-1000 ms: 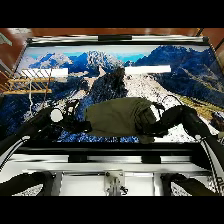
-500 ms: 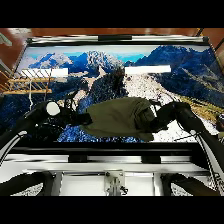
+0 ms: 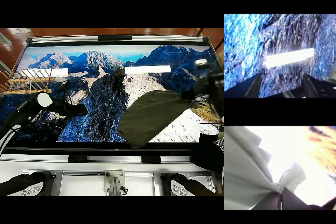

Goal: Fold the shirts.

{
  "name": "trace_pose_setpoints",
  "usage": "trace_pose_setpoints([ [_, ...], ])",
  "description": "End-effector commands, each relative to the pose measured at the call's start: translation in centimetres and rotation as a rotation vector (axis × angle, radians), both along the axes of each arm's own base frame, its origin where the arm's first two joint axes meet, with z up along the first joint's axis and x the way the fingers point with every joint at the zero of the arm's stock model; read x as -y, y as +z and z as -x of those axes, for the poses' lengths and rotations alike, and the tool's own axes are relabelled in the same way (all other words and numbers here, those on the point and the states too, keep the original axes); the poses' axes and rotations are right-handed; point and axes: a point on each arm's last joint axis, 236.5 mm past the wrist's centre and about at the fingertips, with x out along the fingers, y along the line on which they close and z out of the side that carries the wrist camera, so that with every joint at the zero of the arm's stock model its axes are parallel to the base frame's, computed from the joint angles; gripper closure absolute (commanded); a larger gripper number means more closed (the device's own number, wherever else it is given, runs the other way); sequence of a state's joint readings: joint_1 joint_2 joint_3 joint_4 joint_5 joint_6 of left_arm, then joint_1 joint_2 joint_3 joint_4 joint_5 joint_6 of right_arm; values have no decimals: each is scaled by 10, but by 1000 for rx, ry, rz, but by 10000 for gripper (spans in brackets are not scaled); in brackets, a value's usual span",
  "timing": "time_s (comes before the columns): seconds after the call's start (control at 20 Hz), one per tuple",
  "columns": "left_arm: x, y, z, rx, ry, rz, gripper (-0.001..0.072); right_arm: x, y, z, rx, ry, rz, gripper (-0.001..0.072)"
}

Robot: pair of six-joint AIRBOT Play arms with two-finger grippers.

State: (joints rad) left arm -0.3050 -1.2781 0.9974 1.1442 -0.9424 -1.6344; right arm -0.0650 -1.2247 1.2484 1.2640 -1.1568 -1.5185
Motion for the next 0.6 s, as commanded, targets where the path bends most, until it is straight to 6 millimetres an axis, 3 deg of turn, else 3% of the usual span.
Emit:
trace_pose_setpoints([
  [0.0, 10, -8, -5, 14, -11, 0, 101, -11, 0, -16, 87, -90, -211, 625],
  [0.05, 16, -12, -4, 9, -19, 1, 101, -20, -7, -14, 61, -94, -255, 470],
  [0.1, 21, -16, -1, -3, -28, 4, 101, -31, -11, -9, 32, -90, -300, 176],
  [0.15, 26, -19, 2, -14, -37, 7, 101, -41, -14, -3, -2, -84, -342, 130],
  [0.35, 44, -19, 9, -4, -74, 16, 101, -73, -37, 57, -269, -57, -449, 131],
  [0.55, 98, -20, 23, -21, -86, 130, 101, -100, -85, 129, -437, -66, -537, 131],
])
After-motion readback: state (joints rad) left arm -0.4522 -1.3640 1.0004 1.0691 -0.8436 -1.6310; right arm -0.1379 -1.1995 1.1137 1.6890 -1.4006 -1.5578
